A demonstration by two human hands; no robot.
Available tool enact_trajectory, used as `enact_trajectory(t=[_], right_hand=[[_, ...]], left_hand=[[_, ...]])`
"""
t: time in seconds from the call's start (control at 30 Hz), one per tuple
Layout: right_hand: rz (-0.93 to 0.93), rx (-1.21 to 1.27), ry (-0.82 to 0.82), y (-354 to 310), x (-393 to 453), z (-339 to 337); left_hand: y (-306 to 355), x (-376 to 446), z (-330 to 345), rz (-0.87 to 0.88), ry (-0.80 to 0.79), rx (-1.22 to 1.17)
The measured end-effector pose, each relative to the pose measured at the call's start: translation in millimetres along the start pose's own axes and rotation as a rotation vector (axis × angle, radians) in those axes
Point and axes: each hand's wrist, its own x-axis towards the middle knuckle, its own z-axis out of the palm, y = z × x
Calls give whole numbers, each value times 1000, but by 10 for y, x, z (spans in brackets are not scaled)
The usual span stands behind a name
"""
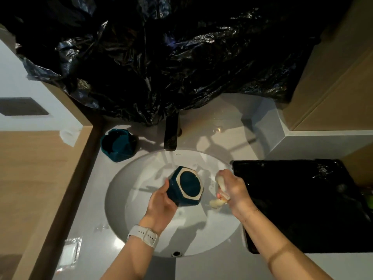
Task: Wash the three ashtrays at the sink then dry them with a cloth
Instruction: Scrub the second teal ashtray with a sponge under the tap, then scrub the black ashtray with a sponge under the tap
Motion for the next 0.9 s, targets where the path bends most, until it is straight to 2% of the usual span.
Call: enact_trajectory(t=[0.1, 0.2, 0.3, 0.37, 0.43, 0.53, 0.6, 0.7, 0.77, 0.9], right_hand=[[-58, -23, 34, -66, -64, -38], [-78, -34, 73, -135, -133, -137], [-46, 71, 39, -139, -156, -307], [-16, 180, -2, -161, -158, -432], [-10, 255, -22, -199, -146, -558], [-19, 287, -35, -227, -119, -687], [29, 314, -20, -216, -97, -718], [115, 357, -11, -214, -61, -700], [144, 358, -22, -212, -36, -671], [146, 383, -91, -207, -19, -661]], left_hand=[[-17, 11, 67, 86, -88, 117], [-4, 37, 267, 265, -81, 448], [-23, 158, 592, 565, -70, 1012], [-46, 264, 806, 845, -46, 1305], [-85, 467, 928, 1127, 43, 1562], [-43, 760, 1124, 1288, 83, 1875], [-6, 887, 1231, 1265, 91, 1953], [2, 1031, 1325, 977, 142, 2062], [2, 1128, 1322, 858, 206, 2106], [10, 1278, 1237, 846, 206, 2073]])
